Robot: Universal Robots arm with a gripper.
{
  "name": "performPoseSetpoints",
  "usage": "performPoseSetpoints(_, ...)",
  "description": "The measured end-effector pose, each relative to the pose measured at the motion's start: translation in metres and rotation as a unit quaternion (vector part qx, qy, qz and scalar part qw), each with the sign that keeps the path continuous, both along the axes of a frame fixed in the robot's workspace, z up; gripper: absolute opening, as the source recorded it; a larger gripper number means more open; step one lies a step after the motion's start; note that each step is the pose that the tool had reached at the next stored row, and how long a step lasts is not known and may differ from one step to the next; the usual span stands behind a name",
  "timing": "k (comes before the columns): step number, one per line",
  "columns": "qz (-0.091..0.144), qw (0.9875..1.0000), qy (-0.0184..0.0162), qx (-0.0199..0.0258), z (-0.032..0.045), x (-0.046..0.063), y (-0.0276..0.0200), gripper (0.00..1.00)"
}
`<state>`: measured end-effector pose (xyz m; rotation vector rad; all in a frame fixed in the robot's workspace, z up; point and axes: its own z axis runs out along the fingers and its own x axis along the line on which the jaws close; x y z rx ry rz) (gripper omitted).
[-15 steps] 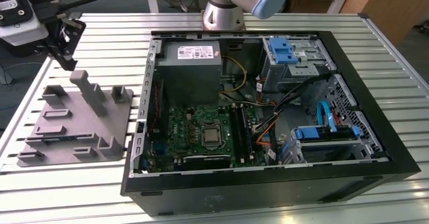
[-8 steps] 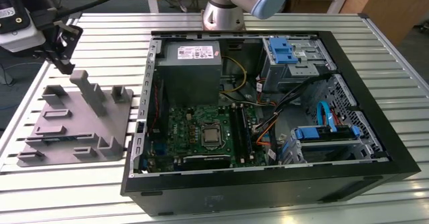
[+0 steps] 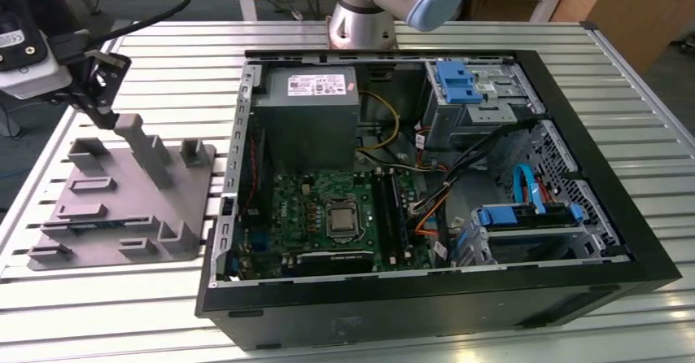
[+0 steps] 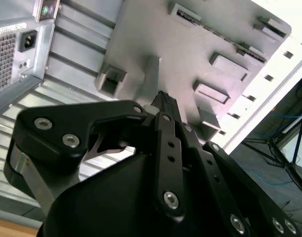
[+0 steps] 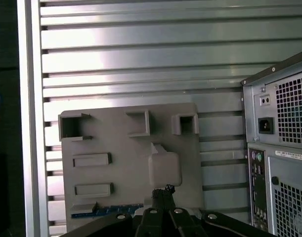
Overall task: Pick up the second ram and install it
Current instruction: 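Reach for the second ram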
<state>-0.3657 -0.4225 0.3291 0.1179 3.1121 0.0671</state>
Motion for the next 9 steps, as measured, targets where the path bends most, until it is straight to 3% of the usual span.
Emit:
performPoseSetpoints(5,0.000,1.0000,0.0000,0.0001,-0.0064,-0.018,-0.0035,0.10)
performPoseSetpoints(9,0.000,1.0000,0.0000,0.0001,-0.0121,-0.026,-0.0125,0.10)
